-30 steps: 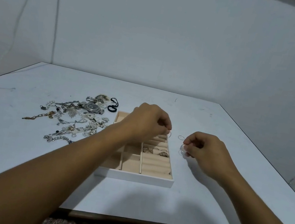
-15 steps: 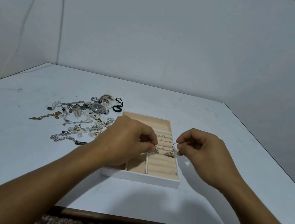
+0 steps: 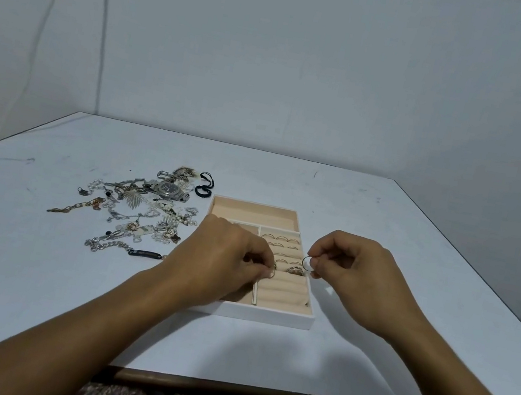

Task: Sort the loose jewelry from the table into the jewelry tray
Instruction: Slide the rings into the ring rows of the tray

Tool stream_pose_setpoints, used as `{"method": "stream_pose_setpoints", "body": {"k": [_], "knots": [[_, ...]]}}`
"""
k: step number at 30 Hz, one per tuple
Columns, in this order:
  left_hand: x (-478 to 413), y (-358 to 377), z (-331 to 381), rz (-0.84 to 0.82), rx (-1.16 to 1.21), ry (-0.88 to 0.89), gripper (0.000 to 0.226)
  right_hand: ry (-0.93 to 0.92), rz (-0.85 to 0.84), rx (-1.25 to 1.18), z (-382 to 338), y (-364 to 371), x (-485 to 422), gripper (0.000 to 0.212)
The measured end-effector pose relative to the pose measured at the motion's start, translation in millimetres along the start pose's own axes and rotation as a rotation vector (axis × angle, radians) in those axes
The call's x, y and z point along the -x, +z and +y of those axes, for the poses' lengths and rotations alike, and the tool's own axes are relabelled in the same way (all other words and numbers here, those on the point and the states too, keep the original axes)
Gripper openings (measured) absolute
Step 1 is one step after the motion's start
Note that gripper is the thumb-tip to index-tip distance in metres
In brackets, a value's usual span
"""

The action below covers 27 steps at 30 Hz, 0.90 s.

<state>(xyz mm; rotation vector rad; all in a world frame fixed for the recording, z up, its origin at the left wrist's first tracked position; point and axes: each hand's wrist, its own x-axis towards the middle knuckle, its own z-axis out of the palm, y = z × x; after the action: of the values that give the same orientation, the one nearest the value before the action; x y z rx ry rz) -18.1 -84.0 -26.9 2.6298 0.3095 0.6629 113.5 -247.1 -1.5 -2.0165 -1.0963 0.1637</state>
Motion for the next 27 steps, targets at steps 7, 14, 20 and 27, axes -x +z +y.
{"method": "stream_pose_setpoints", "body": {"k": [7,14,20,27], "knots": [[4,3,-4,0.05,-0.163,0.205,0.021,0.014,-0.003,0.001,4,0,2,0.018],[9,1,-6,0.032,-0.153,0.196,0.026,0.02,-0.005,-0.008,6,1,3,0.018],[15,-2,-2,-0.012,-0.163,0.194,0.039,0.016,-0.013,-0.005,6,4,3,0.022],[16,-3,2,-0.029,-0.225,0.23,0.039,-0.005,0.003,0.029,7,7,2,0.025]]}}
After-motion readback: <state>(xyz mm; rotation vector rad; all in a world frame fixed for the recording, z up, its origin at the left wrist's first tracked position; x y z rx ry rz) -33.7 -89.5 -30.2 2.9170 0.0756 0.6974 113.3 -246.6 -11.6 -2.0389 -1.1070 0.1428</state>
